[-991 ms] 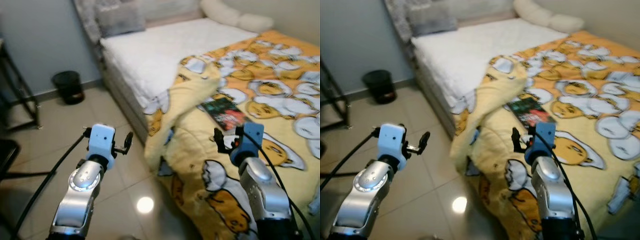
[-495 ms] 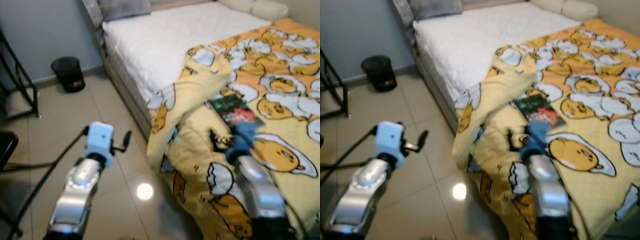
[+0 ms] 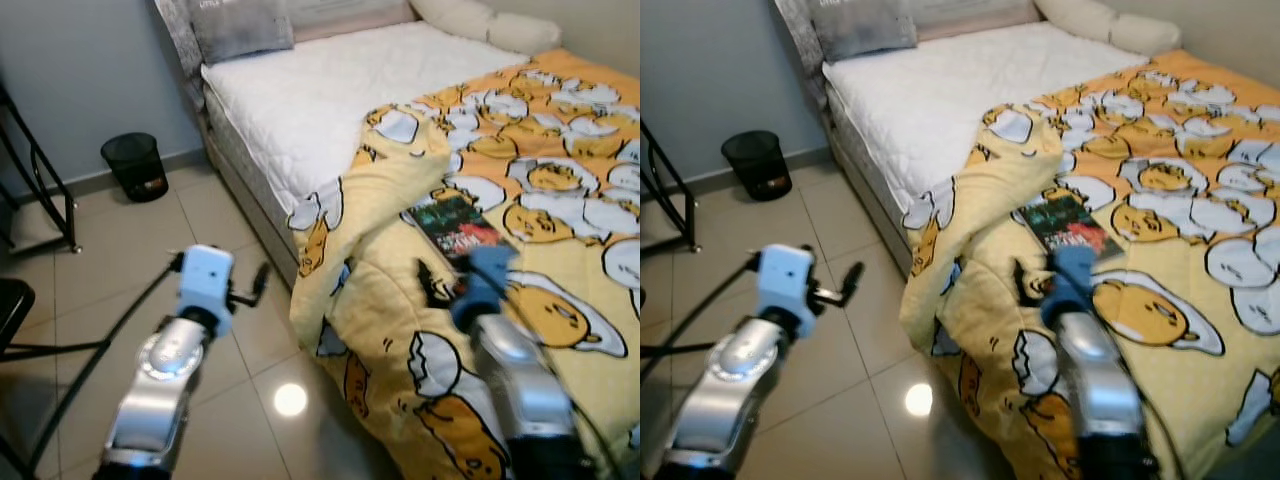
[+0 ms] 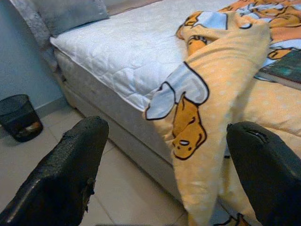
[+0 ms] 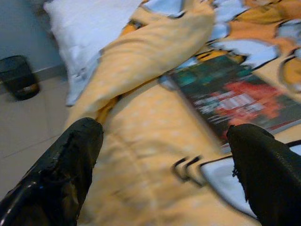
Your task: Clean up the room
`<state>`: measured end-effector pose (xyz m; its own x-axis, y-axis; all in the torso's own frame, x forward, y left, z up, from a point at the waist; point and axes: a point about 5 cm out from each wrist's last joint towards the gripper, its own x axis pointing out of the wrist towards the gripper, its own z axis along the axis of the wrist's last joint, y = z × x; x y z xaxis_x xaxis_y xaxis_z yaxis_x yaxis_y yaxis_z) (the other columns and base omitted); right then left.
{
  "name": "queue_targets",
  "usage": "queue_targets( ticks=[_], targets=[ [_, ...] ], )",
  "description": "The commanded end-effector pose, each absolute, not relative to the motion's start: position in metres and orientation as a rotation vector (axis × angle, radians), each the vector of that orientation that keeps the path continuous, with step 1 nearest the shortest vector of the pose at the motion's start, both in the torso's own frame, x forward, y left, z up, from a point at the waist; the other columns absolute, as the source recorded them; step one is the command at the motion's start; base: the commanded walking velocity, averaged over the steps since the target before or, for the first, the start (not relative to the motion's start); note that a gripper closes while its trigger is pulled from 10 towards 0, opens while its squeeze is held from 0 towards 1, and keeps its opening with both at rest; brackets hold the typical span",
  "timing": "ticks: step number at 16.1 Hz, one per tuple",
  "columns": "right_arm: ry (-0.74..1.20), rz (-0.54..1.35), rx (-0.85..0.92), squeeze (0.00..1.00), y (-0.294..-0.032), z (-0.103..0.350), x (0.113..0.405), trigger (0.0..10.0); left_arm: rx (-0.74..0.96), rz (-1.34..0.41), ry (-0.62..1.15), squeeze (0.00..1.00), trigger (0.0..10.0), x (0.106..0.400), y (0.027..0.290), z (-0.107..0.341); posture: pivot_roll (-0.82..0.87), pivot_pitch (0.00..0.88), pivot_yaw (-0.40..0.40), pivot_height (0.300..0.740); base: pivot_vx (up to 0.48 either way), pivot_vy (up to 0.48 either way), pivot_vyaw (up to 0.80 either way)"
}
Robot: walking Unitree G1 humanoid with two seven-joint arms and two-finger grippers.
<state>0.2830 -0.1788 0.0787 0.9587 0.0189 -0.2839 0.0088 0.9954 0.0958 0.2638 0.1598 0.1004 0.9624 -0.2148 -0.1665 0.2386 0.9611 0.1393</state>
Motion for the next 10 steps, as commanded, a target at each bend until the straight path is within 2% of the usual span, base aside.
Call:
queue_targets(
  ticks=[1, 10],
  targets=[
    [0.274, 0.023, 0.099, 0.00, -0.1720, 0.0824, 0.2862, 10.0, 0.164, -0.218, 0.142, 0.56, 10.0, 0.2650, 0.1653, 0.1043, 0.02, 0.000, 0.022, 0.740, 0.356, 0.000, 0.00],
    [0.276, 0.022, 0.093, 0.00, -0.1728, 0.0831, 0.2873, 10.0, 0.156, -0.220, 0.140, 0.56, 10.0, 0.2660, 0.1644, 0.1045, 0.02, 0.000, 0.018, 0.740, 0.379, 0.000, 0.00]
  ],
)
